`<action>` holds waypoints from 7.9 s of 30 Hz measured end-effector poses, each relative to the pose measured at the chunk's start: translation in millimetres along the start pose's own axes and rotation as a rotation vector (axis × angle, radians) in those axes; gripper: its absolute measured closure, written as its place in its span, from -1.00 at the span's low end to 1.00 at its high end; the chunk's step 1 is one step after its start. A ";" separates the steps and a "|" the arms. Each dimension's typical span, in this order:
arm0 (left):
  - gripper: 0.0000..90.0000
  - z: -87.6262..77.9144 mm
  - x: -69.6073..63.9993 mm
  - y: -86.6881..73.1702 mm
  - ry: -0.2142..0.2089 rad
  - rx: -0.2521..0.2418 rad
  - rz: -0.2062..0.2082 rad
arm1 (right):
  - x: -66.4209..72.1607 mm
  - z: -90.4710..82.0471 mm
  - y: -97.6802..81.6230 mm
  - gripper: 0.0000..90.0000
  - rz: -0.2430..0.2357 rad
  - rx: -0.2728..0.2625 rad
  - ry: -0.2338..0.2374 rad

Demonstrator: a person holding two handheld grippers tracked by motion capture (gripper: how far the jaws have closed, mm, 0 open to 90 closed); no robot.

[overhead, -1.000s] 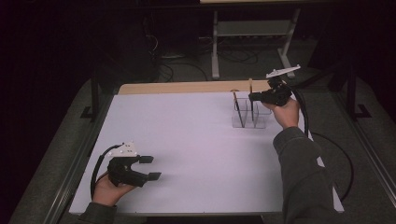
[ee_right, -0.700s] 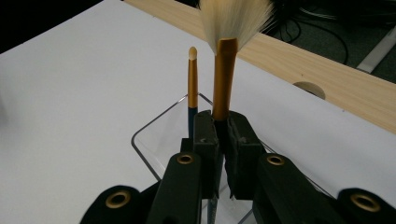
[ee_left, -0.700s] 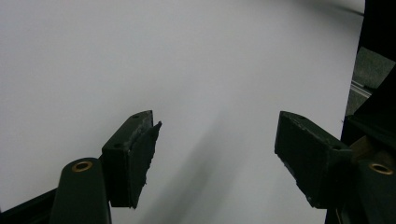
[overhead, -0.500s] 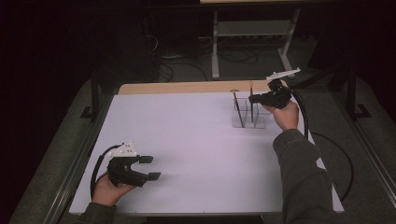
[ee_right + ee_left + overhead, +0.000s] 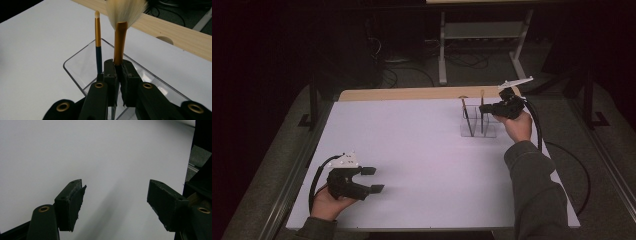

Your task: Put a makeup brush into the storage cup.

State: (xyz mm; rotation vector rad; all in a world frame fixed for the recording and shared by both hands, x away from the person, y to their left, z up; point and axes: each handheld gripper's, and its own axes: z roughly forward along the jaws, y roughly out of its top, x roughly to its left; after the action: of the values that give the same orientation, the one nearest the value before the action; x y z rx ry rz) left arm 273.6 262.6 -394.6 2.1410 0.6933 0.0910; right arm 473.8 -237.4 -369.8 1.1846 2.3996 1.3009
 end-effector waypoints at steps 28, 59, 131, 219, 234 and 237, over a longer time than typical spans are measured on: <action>-0.37 -0.7 0.7 -0.5 0.008 0.004 0.001 | 0.4 -7.0 -7.1 0.51 0.031 0.002 -0.005; -0.41 -3.0 0.1 -1.4 0.034 -0.011 -0.002 | 16.3 -29.8 -26.4 -0.01 0.005 -0.041 0.010; -0.49 -4.5 1.2 -4.4 0.057 -0.011 -0.011 | 53.8 -59.0 -78.2 -0.27 -0.027 -0.058 0.034; -0.58 -10.9 -0.1 -12.0 0.126 -0.029 -0.024 | 101.0 -58.9 -135.5 -0.55 -0.048 -0.038 0.066; -0.60 -10.5 -0.4 -14.8 0.126 -0.025 -0.023 | 103.9 -55.0 -142.3 -0.60 -0.060 -0.033 0.054; -0.60 -10.1 -0.3 -15.1 0.125 -0.024 -0.019 | 104.2 -55.0 -143.0 -0.60 -0.059 -0.035 0.055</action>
State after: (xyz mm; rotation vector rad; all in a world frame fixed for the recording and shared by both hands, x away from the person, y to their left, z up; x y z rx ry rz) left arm 263.5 276.9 -399.7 2.1188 0.7811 0.2240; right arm 296.6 -242.0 -423.9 1.0743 2.4197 1.3684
